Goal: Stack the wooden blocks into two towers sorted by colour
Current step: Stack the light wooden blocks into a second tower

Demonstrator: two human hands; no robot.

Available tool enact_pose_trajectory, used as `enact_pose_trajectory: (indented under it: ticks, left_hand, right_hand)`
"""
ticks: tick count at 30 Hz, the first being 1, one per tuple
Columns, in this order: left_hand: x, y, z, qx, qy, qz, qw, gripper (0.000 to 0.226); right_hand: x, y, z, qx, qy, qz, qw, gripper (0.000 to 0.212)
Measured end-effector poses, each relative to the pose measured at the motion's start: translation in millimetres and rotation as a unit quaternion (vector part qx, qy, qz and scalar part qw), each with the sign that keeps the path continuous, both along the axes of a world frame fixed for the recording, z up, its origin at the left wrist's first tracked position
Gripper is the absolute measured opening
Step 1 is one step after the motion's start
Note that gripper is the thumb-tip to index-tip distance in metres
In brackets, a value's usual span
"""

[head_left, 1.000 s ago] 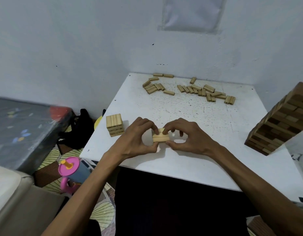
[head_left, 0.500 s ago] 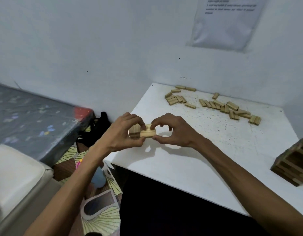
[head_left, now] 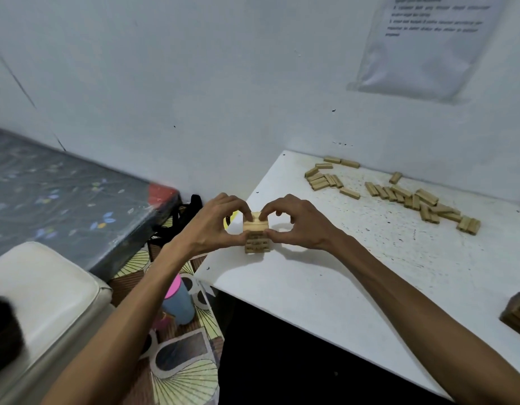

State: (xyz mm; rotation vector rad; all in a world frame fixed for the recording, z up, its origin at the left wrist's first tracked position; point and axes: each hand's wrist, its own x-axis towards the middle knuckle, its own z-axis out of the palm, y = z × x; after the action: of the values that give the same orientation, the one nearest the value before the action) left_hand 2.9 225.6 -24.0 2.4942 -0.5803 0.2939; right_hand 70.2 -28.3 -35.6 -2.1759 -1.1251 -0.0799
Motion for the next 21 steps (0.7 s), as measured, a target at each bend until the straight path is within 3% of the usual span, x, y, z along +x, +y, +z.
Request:
enact_pose_trajectory:
  ticks: [21]
  left_hand:
    - [5.0,3.7,-13.0,-0.039,0.014,-0.008,0.999,0.03]
  right_hand:
    - [-1.7,2.4,-3.5,-0.012,0.016,-0.009,1.0,0.031]
